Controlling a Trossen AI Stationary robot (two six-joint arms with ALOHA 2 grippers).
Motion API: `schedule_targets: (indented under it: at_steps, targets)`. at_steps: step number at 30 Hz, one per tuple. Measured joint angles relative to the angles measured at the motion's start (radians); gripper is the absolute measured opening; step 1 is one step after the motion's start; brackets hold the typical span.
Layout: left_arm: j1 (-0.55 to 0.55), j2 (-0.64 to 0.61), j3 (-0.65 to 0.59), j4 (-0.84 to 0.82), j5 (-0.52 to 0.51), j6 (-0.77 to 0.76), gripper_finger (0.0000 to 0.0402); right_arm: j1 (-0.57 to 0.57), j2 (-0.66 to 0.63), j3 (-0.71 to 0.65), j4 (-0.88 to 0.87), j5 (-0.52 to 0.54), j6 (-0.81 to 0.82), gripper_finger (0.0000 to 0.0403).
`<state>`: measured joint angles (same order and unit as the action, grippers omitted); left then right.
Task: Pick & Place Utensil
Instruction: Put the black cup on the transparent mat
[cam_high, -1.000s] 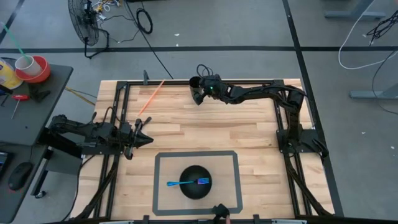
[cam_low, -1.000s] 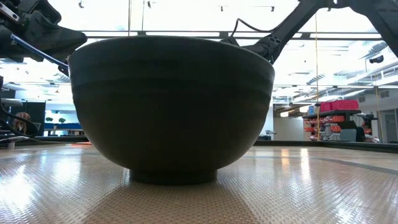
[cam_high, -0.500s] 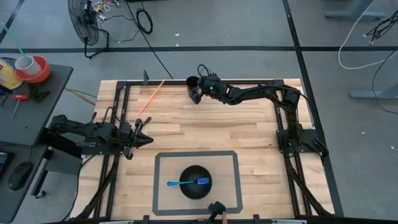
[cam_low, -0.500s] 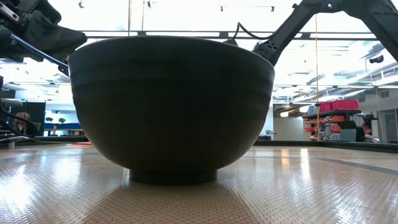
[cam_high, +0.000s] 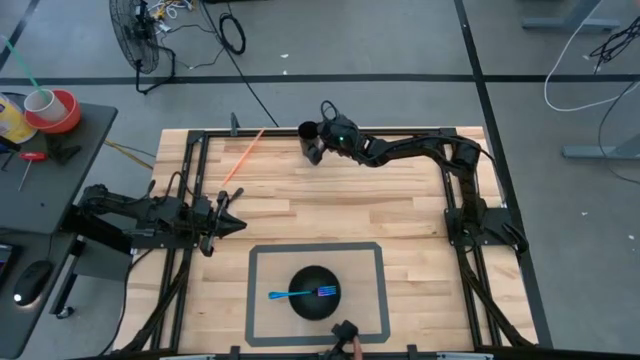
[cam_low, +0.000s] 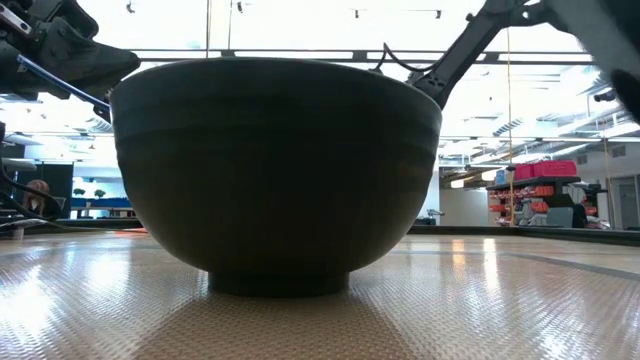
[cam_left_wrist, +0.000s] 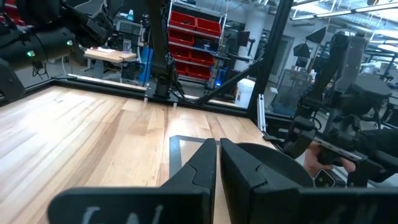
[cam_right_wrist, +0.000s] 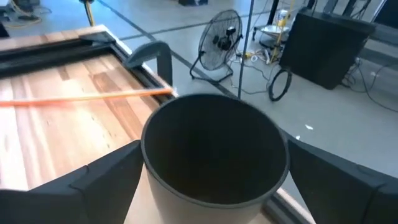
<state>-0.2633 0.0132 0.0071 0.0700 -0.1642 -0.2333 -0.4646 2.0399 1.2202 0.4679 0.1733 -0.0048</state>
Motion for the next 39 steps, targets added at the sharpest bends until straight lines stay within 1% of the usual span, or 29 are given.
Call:
schedule_targets:
  at_steps: [3, 6, 16, 20, 26, 28, 30, 34, 39]
  targets:
    - [0.000, 0.000, 0.000, 0.000, 0.001, 0.000, 0.0025, -0.001, 0.011, 0.000, 0.028, -0.010, 0.000, 0.0391]
    - [0.000, 0.000, 0.000, 0.000, 0.000, 0.000, 0.0025, -0.005, 0.021, 0.000, 0.019, -0.028, 0.011, 0.0386]
    - [0.000, 0.000, 0.000, 0.000, 0.000, 0.000, 0.0026, 0.002, 0.034, 0.000, 0.079, -0.032, 0.001, 0.0338]
    - [0.000, 0.000, 0.000, 0.000, 0.000, 0.000, 0.0025, 0.032, -0.005, -0.001, 0.024, -0.032, -0.050, 0.0332]
    - [0.000, 0.000, 0.000, 0.000, 0.000, 0.000, 0.0026, 0.123, -0.160, -0.005, -0.148, -0.034, -0.110, 0.0331]
    - [0.000, 0.000, 0.000, 0.000, 0.001, 0.000, 0.0025, 0.159, -0.220, -0.034, -0.146, -0.037, -0.112, 0.0331]
    - [0.000, 0.000, 0.000, 0.000, 0.000, 0.000, 0.0025, 0.196, -0.290, -0.091, -0.119, -0.044, -0.109, 0.0331]
    - [0.000, 0.000, 0.000, 0.000, 0.001, 0.000, 0.0025, 0.281, -0.443, -0.258, -0.039, -0.043, -0.055, 0.0330]
    - [0.000, 0.000, 0.000, 0.000, 0.001, 0.000, 0.0025, 0.432, -0.630, -0.442, -0.046, -0.028, -0.029, 0.0330]
